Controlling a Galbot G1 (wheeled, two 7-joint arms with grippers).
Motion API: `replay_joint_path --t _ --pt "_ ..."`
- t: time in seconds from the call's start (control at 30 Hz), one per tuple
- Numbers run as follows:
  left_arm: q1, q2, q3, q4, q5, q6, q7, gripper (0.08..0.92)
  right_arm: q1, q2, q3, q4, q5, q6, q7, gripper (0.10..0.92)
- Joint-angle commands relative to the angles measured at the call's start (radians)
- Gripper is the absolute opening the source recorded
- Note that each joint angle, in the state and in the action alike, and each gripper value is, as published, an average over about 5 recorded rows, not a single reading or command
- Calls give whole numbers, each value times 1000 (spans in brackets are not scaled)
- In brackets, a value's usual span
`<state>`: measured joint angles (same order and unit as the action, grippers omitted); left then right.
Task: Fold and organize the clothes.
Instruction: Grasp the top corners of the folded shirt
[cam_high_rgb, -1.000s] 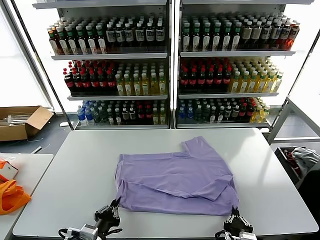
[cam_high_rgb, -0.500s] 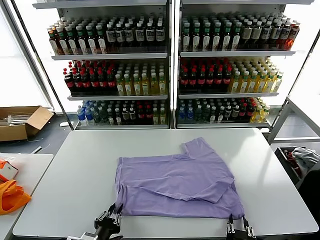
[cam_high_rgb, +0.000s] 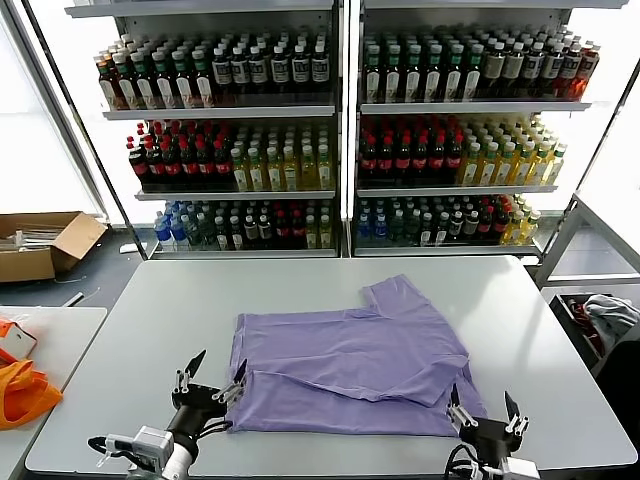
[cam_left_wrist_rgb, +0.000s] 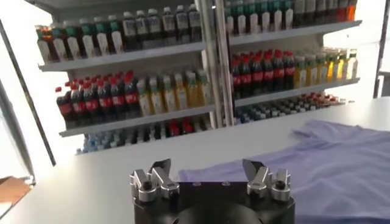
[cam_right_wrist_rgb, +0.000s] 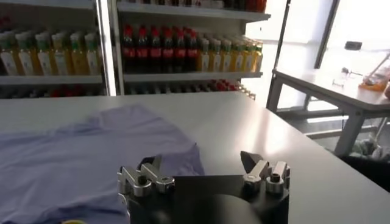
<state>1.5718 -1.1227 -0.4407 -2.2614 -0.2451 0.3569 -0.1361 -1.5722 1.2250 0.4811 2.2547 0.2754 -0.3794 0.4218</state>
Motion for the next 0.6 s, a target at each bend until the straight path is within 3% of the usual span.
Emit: replay_joint_path --t 0.03,0.17,0.3,0.6 --pt "-439 72 37 215 -121 17 162 787 354 -194 65 -149 128 -112 -207 823" --pt "-550 69 115 298 -177 89 199 820 499 -392 -60 -283 260 -144 -298 823" --pt "-648 59 173 420 -203 125 201 822 684 -479 -210 -411 380 -182 -358 823" --pt "-760 6 235 656 -222 198 153 822 944 -332 -388 -728 349 -197 -340 823"
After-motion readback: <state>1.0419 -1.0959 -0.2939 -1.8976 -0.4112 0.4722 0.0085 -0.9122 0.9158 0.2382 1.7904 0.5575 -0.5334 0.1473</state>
